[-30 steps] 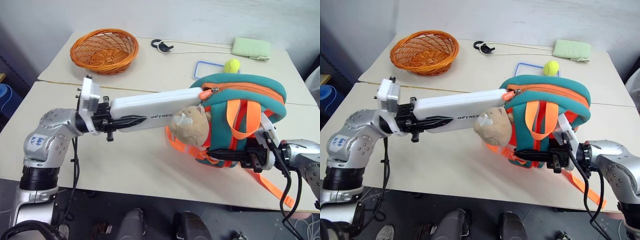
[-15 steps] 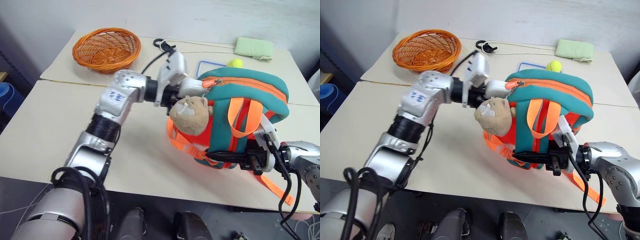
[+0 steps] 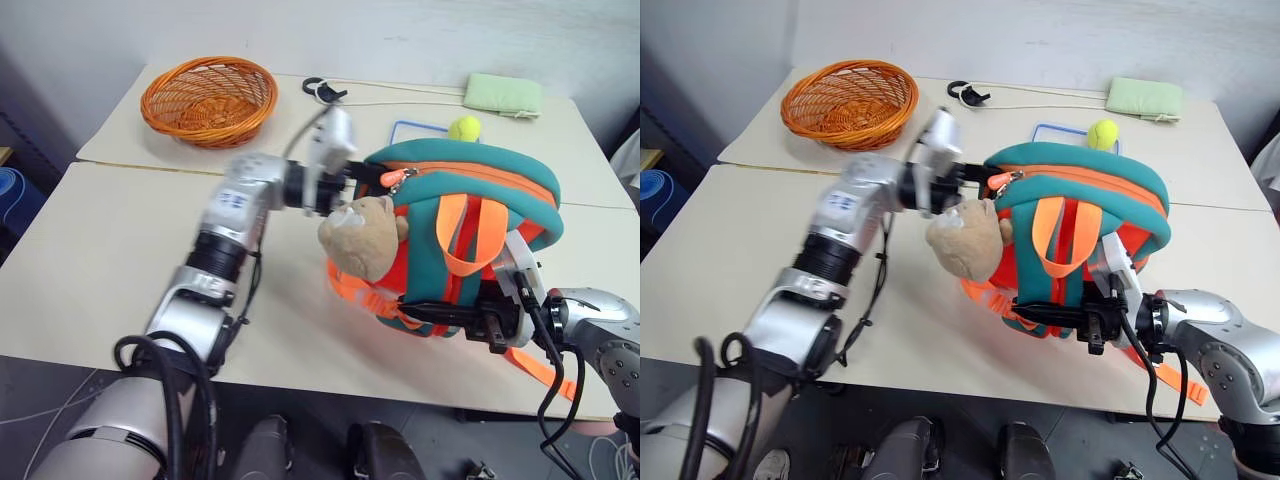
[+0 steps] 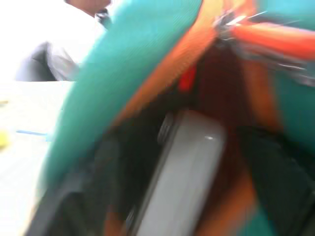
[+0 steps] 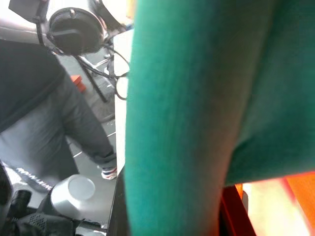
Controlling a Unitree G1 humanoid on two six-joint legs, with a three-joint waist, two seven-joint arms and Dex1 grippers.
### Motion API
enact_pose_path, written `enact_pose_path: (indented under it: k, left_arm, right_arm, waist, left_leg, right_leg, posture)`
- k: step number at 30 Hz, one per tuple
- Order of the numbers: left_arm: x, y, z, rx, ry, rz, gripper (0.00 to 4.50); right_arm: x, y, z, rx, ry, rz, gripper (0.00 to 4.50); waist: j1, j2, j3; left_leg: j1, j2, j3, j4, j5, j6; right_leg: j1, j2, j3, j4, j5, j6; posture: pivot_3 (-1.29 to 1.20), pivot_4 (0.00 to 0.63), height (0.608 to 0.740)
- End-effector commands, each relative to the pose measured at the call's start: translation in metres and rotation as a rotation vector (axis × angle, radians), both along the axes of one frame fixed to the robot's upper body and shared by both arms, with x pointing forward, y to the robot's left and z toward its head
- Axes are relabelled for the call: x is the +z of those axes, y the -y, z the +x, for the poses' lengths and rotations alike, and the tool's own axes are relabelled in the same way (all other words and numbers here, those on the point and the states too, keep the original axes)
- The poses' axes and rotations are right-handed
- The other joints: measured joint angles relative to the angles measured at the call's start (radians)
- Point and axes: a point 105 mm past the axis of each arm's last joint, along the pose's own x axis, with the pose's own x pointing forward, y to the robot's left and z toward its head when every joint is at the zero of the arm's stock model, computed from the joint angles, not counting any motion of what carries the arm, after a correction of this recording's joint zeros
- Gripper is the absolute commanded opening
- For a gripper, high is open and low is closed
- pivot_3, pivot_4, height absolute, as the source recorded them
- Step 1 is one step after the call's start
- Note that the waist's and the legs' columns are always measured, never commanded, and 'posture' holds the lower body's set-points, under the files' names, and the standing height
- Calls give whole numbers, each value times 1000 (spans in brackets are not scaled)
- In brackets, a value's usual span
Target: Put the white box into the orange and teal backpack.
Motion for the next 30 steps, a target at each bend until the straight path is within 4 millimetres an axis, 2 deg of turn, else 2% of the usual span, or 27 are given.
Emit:
enact_pose_path:
  k: [1,4,6,9,13,18,22,25,30]
  left_arm:
    - [12,-37,-17,-48,102,17,4297]
    - [3,-61,-29,-27,117,83,4297]
    - [5,-59,-45,-53,109,46,4297]
    - [3,-47,-63,-66,111,13,4297]
    - [-5,-24,-66,7,155,-52,4297]
    - [-9,2,-79,10,145,-156,4297]
    - [-21,3,-76,47,167,-144,3390]
    - [-18,1,-67,113,198,-163,2436]
    - [-18,-1,-60,119,206,-152,1052]
  right_arm:
    - [9,-2,1,-22,56,45,0]
    - [9,-7,2,-16,56,70,0]
    - [3,-8,3,-10,54,45,0]
    - [-1,-7,6,-15,54,34,0]
    - [-2,-7,7,-6,54,37,0]
    - [-4,-8,8,16,61,23,0]
    - [-5,-8,9,12,64,23,0]
    - [-4,-7,9,7,70,21,0]
    - [-2,-6,11,-9,82,30,0]
  waist:
    - [-2,0,0]
    - [-3,0,0]
    - [1,0,0]
    - [9,0,0]
    - [11,0,0]
    - [4,0,0]
    - [-1,0,0]
    - [-1,0,0]
    - [0,0,0]
  left_leg:
    - [0,0,0,1,0,0]
    - [0,-1,-1,1,0,1]
    - [0,-1,-3,1,-1,1]
    - [-1,-2,-5,2,-1,2]
    - [1,-2,-4,2,-1,2]
    - [1,-1,-4,2,0,2]
    - [2,-1,-4,2,0,1]
    - [2,-1,-4,2,0,1]
    - [2,-1,-3,2,0,1]
  right_leg:
    - [1,0,0,0,0,0]
    - [2,-1,1,0,0,0]
    - [2,-2,1,0,0,0]
    - [3,-3,1,-1,0,0]
    - [5,-3,1,0,0,0]
    - [4,-2,1,0,0,0]
    - [4,-2,1,0,0,0]
    - [4,-2,1,0,0,0]
    - [4,-2,1,0,0,0]
  posture:
    - [0,150,740]
    - [0,150,740]
    - [0,150,740]
    - [0,150,740]
    - [0,150,740]
    - [0,150,740]
    - [0,150,740]
    - [0,150,740]
    - [0,150,740]
